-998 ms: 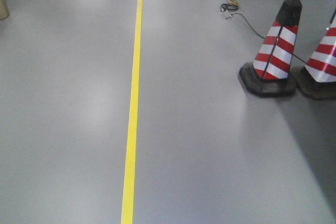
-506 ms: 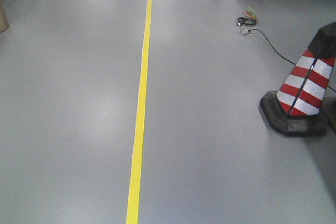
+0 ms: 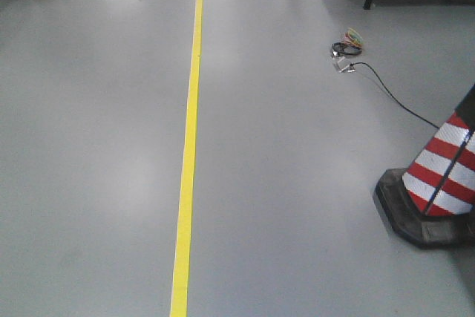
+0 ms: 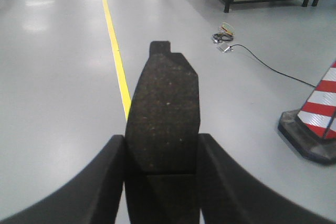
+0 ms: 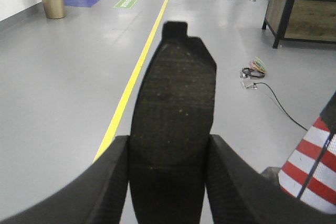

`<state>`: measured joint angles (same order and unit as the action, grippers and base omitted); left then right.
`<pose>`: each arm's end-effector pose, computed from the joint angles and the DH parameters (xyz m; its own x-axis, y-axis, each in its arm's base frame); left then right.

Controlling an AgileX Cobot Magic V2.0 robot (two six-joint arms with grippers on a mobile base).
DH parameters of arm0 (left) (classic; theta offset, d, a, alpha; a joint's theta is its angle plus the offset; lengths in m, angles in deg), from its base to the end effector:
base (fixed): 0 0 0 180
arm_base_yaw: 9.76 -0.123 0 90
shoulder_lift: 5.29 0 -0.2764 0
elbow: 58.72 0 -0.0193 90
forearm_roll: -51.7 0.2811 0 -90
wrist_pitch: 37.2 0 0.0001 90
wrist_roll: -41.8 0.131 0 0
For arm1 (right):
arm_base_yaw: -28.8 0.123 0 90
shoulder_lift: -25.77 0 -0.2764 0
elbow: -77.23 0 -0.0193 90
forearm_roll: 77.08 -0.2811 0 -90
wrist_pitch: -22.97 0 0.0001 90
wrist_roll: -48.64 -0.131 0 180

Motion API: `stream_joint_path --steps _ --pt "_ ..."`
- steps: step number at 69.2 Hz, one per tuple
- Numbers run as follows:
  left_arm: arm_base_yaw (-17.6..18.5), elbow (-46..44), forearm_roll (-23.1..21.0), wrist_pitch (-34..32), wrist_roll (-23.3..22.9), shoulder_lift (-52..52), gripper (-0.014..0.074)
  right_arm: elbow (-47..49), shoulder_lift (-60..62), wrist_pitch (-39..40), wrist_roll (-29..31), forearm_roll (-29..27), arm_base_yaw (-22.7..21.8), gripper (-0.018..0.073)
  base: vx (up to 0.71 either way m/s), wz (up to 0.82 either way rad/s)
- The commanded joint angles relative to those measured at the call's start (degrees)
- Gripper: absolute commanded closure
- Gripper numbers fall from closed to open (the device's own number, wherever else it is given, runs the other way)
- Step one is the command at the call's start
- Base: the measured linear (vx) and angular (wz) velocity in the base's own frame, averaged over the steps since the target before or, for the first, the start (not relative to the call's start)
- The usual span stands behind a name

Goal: Move and align brake pads A on conveyor
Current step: 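Drive forward along the yellow floor line past the striped cones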

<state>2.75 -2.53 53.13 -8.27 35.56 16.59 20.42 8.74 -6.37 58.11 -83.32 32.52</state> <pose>0.1368 -0.0287 0.2646 -0.3021 -0.0220 -0.9530 0.1797 0.9805 -0.0796 0.1270 0.0153 0.2711 -0.2163 -0.0843 -0.9727 -0.1321 0.9896 -0.0564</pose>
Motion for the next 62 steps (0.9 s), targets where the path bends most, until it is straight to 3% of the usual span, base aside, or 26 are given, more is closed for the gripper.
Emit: stream_joint_path --steps 1,34,62 --pt "0.34 -1.64 -0.11 -5.6 -0.24 0.54 0.0603 1.86 -0.54 5.25 0.18 -0.02 -0.08 0.0567 0.58 -0.06" --pt "0.34 -1.64 -0.11 -5.55 -0.24 0.54 0.0603 1.86 -0.54 5.25 0.18 -0.02 -0.08 0.0567 0.5 -0.1" --pt "0.34 -1.64 -0.11 -5.55 -0.24 0.54 0.0603 1.86 -0.54 5.25 0.18 -0.02 -0.08 0.0567 0.32 -0.75"
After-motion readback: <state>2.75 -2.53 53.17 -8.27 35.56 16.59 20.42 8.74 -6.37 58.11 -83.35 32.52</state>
